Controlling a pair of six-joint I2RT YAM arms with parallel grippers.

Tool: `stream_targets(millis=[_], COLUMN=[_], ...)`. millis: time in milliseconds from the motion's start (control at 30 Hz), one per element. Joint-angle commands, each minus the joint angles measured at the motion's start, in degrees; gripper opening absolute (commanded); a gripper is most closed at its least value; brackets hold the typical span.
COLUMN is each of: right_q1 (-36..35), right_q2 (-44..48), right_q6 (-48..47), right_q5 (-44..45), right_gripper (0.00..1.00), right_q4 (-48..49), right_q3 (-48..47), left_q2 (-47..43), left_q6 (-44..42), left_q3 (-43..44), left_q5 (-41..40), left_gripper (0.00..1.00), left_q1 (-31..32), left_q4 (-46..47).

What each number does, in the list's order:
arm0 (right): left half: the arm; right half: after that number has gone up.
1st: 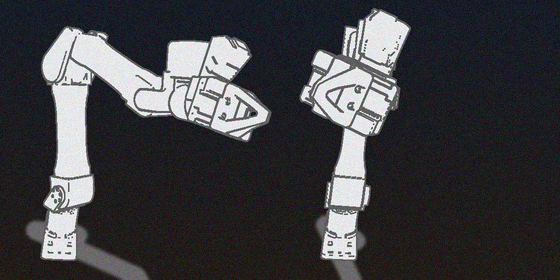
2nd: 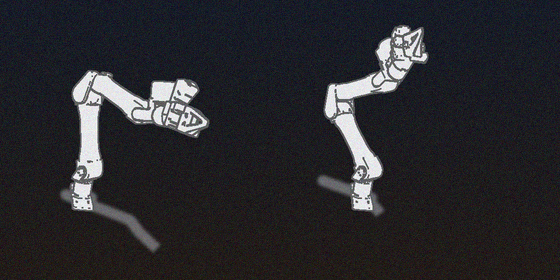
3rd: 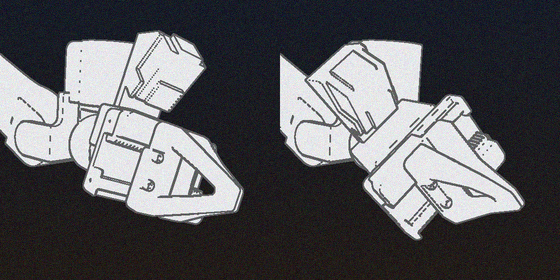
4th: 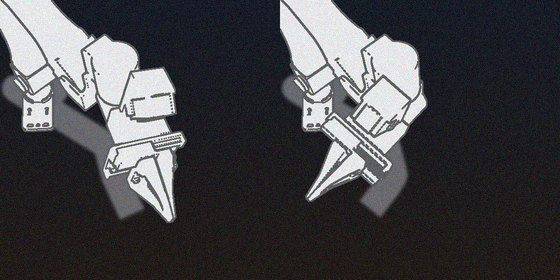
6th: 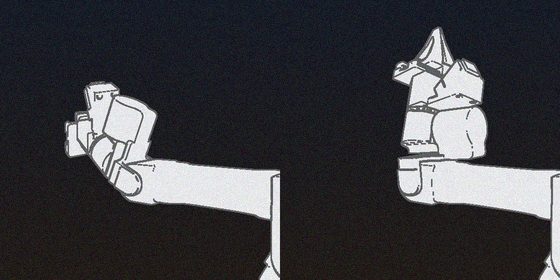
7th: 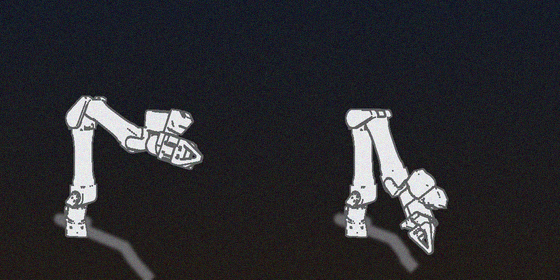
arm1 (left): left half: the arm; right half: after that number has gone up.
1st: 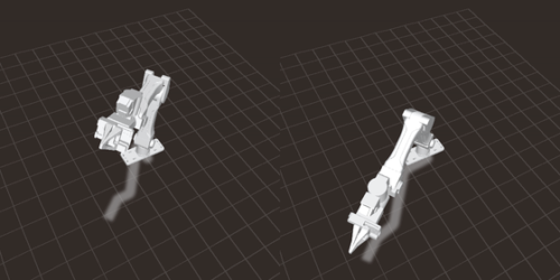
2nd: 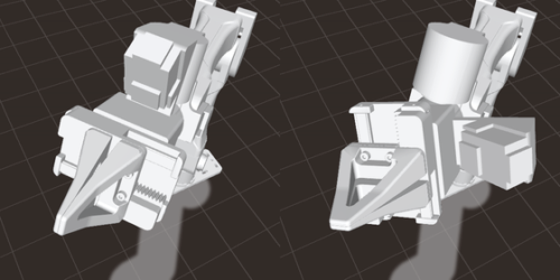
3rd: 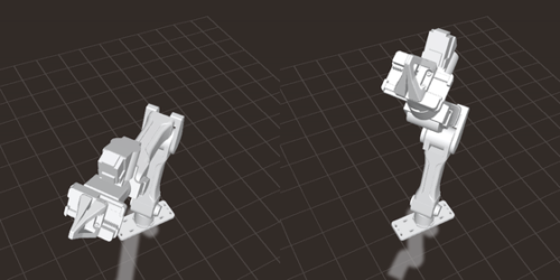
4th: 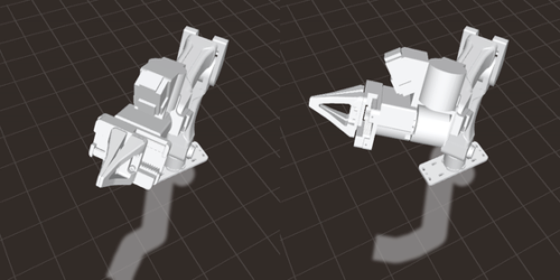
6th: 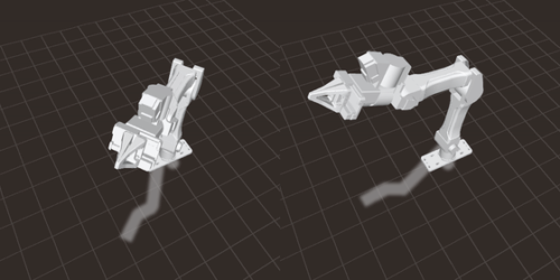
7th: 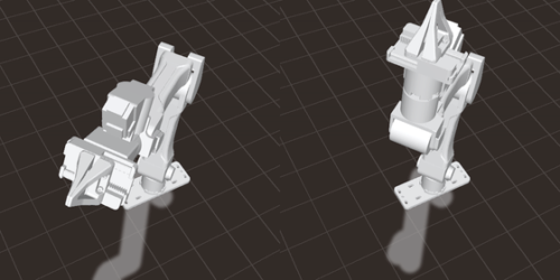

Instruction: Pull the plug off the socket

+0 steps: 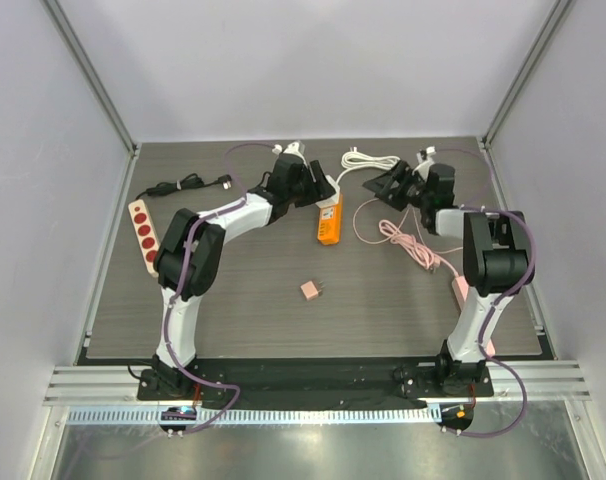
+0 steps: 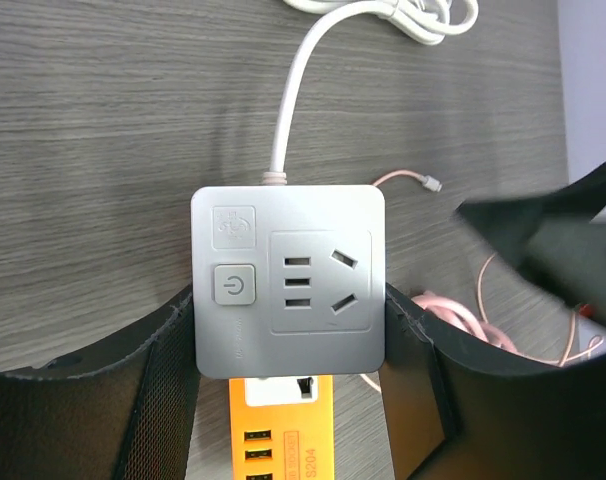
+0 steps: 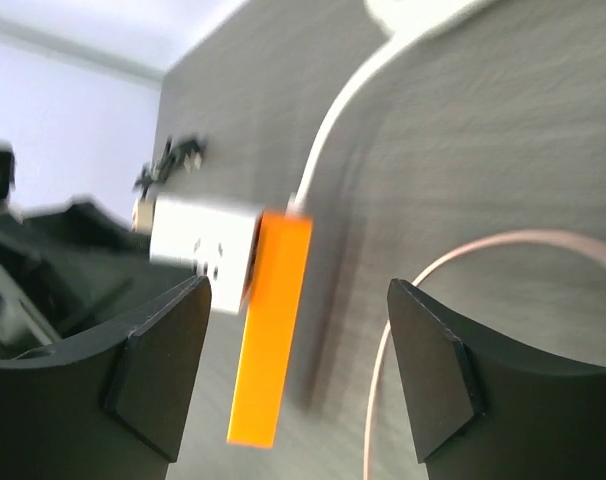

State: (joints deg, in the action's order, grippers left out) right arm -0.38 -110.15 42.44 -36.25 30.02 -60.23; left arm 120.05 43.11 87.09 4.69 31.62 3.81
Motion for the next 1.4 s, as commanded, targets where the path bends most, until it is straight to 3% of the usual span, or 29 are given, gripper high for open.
stream_targets(millis=[0, 333, 700, 900, 1100, 1133, 1300, 1333, 1367], right_q1=[-4.44, -10.25, -10.96, -11.39, -12.18, -12.36, -12.45, -12.36, -12.36], right_q2=[-0.5, -3.92, -5.34, -8.84, -11.05, -11.4, -12.28, -12.54, -12.81], right_q6=[2.83, -0.52, -6.05, -4.21, -0.43, -0.34, -0.86, -0.6, 0.71], right_q5=[-6.54, -4.71, -1.02, -0.84, 5.04, 6.35, 11.46, 12.33, 13.39], right_gripper=[0.78, 0.79, 0.71, 0.64, 0.58, 0.48, 0.18, 0.02, 0.01], right_q4=[10.66, 7.68, -2.06, -0.23, 0.66, 0.39, -4.96, -5.58, -5.85], right_q3=[2.93, 4.33, 0.82, -1.12, -0.24, -0.24, -1.47, -1.82, -2.0], left_q2=[-2.02, -0.34, -2.36, -2.54, -3.06, -3.41, -6.23, -6.67, -7.37], left_q6=[5.13, 6.37, 3.64, 5.75, 6.81, 6.98, 6.55, 5.94, 5.58], left_q3=[-0.51, -1.48, -0.16, -1.13, -2.0, -2.62, -5.52, -5.7, -6.05], left_q5=[-2.66, -6.09, -6.45, -5.3, -2.32, -2.32, -2.23, -1.88, -1.44], left_gripper=[0.0, 0.0, 0.0, 0.0, 0.0, 0.0, 0.0, 0.0, 0.0], left_q1=[0.55, 2.66, 2.57, 2.57, 2.66, 2.66, 2.57, 2.57, 2.57], left_q4=[10.85, 14.38, 11.13, 13.67, 14.64, 15.17, 16.49, 16.84, 17.62])
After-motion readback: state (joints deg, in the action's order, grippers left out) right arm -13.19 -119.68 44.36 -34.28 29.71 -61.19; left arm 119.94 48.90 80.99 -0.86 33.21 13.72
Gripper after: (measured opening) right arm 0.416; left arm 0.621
